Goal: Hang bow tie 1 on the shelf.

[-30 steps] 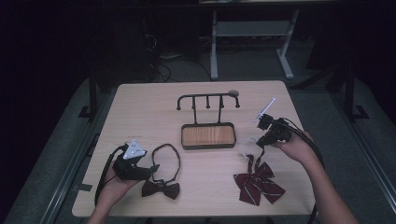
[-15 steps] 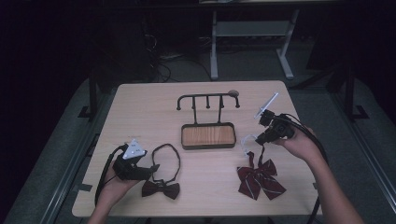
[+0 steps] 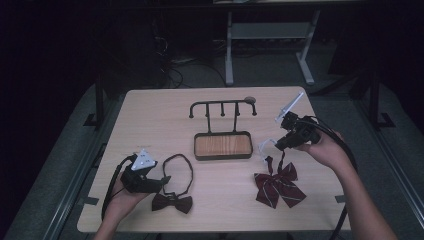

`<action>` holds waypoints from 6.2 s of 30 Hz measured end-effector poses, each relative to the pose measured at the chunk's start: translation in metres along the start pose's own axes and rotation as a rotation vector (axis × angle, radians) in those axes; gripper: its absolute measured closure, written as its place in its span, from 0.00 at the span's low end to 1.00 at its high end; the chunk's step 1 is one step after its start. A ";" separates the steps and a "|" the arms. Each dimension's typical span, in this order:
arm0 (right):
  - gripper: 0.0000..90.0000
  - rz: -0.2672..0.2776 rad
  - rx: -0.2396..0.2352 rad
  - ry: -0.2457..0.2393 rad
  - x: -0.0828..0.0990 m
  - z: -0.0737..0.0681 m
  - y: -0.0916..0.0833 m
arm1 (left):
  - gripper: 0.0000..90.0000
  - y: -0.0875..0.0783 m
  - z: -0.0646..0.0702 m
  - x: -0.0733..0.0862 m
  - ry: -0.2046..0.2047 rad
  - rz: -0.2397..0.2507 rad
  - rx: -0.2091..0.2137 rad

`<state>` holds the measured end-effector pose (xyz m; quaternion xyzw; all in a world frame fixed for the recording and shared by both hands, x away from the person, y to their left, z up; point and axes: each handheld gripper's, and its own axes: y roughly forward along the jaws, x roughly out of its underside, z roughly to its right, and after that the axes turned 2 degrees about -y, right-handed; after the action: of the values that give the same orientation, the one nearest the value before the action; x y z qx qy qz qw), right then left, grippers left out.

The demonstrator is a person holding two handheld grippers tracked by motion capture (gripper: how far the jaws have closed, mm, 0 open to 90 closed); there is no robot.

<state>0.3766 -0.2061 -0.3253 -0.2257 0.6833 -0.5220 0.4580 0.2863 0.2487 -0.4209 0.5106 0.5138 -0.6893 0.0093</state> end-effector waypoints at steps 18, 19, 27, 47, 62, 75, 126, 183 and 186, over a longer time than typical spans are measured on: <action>0.93 0.021 -0.012 -0.018 -0.009 -0.002 -0.017 | 0.31 0.000 0.000 0.000 0.003 0.000 0.001; 0.93 0.024 -0.016 -0.015 -0.010 -0.002 -0.018 | 0.31 0.000 0.000 0.000 0.006 -0.002 0.000; 0.93 0.040 -0.023 -0.023 -0.016 -0.002 -0.031 | 0.31 0.000 0.000 0.000 0.014 -0.001 -0.003; 0.93 0.039 -0.026 -0.043 -0.029 -0.005 -0.038 | 0.31 -0.001 -0.001 -0.001 0.018 0.001 -0.008; 0.93 0.041 -0.019 -0.049 -0.038 -0.004 -0.045 | 0.31 -0.001 0.001 -0.003 0.021 -0.001 -0.011; 0.93 0.043 0.001 -0.036 -0.056 0.003 -0.053 | 0.31 -0.001 -0.001 -0.004 0.023 0.010 -0.010; 0.93 0.010 0.016 0.107 -0.093 0.050 -0.038 | 0.31 -0.003 -0.001 -0.006 0.033 0.013 -0.006; 0.70 0.093 -0.121 0.119 -0.015 0.037 0.012 | 0.31 0.001 0.000 -0.005 0.030 0.001 -0.002; 0.69 0.097 -0.127 0.120 -0.009 0.034 0.015 | 0.31 0.001 0.000 -0.004 0.029 0.002 -0.003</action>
<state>0.4132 -0.2112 -0.3366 -0.1892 0.7513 -0.4675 0.4256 0.2892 0.2461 -0.4185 0.5210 0.5144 -0.6812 0.0031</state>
